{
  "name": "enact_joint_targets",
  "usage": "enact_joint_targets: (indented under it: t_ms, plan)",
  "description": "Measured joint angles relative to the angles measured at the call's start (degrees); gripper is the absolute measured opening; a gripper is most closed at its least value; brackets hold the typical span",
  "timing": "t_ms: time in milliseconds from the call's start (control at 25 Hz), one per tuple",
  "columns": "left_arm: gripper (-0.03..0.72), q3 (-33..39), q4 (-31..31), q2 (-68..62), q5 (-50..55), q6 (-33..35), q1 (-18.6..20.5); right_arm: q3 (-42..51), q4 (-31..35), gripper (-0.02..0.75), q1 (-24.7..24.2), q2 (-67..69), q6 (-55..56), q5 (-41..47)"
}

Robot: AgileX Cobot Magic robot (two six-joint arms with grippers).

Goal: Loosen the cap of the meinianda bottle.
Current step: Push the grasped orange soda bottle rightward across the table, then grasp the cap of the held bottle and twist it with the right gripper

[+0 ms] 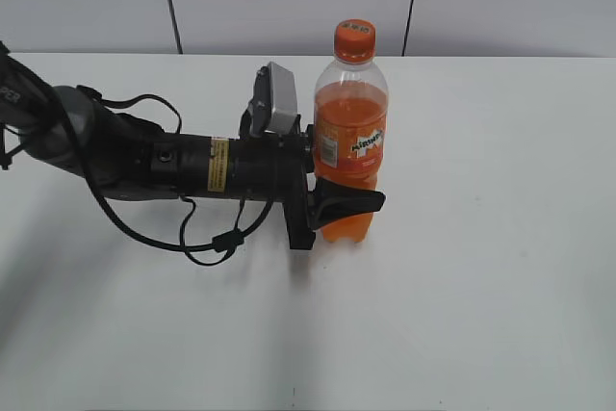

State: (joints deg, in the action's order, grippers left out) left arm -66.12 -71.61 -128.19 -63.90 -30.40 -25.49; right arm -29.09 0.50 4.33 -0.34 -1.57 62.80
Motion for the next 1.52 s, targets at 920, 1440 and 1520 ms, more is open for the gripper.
enact_joint_targets:
  t_ms: [920, 1440, 1520]
  plan:
    - [0.395, -0.7, 2.6, -5.4, -1.7, 4.5, -0.2, 0.0, 0.0, 0.563, 0.0, 0.0, 0.0, 0.0]
    - [0.395, -0.8, 2.5, -5.4, -1.7, 4.5, -0.2, 0.0, 0.0, 0.563, 0.0, 0.0, 0.0, 0.0]
    - [0.395, -0.8, 2.5, -5.4, -1.7, 4.5, -0.2, 0.0, 0.0, 0.563, 0.0, 0.0, 0.0, 0.0]
